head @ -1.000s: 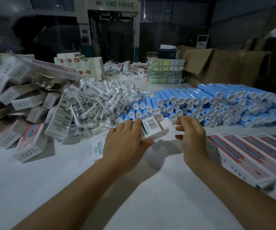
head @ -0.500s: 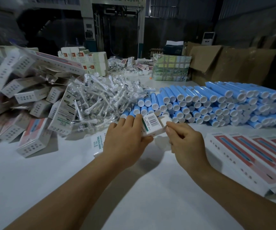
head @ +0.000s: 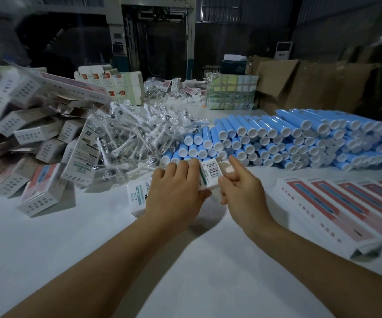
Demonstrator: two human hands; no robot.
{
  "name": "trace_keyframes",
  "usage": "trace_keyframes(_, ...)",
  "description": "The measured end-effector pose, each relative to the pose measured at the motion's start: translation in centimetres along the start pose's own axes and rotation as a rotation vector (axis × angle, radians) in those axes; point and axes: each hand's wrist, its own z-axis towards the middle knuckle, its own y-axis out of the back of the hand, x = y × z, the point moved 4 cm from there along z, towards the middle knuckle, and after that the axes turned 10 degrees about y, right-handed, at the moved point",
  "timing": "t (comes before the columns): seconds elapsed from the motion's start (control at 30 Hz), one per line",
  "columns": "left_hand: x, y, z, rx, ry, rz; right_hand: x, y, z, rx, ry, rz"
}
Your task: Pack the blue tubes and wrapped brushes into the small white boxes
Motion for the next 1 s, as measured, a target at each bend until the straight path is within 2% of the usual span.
trace_keyframes(0.2, -0.4, -0.2, -0.4, 0.012, -0.042, 0.06, -0.9, 0.1, 0.7, 0.079, -0.084, -0.043)
trace_keyframes(0.4, -0.6, -0.2, -0.4, 0.011, -0.037, 0.049, -0.5, 0.1, 0.3, 0.018, -0.019, -0.05)
trace_keyframes(0.7, -0.8, -0.6, -0.7, 0.019, -0.049, 0.109, -0.2, -0.2, 0.2, 0.091, 0.06, -0.248)
trace_keyframes(0.77, -0.7, -0.4, -0.4, 0.016, -0.016, 0.078, 0.2, 0.5, 0.7, 0.033, 0.108, -0.341)
trace_keyframes(0.8, -0.6, -0.2, -0.2, 0.011, 0.005, 0.057, 0.3, 1.0, 1.0, -0.053, 0.118, -0.331)
trace_keyframes(0.83, -0.4, 0.0, -0.1, 0.005, 0.027, 0.03, 0.2, 1.6, 1.2, -0.151, 0.074, -0.248)
trace_keyframes(0.9, -0.2, 0.3, 0.2, 0.006, 0.068, -0.027, -0.5, 2.0, 1.4, -0.272, -0.165, 0.152)
trace_keyframes(0.97, -0.2, 0.4, 0.3, 0.011, 0.081, -0.056, -1.0, 0.6, 1.3, -0.198, -0.425, 0.738)
trace_keyframes(1.0, -0.4, 0.4, 0.2, 0.007, 0.071, -0.067, -0.9, -0.1, 1.2, -0.13, -0.505, 0.93)
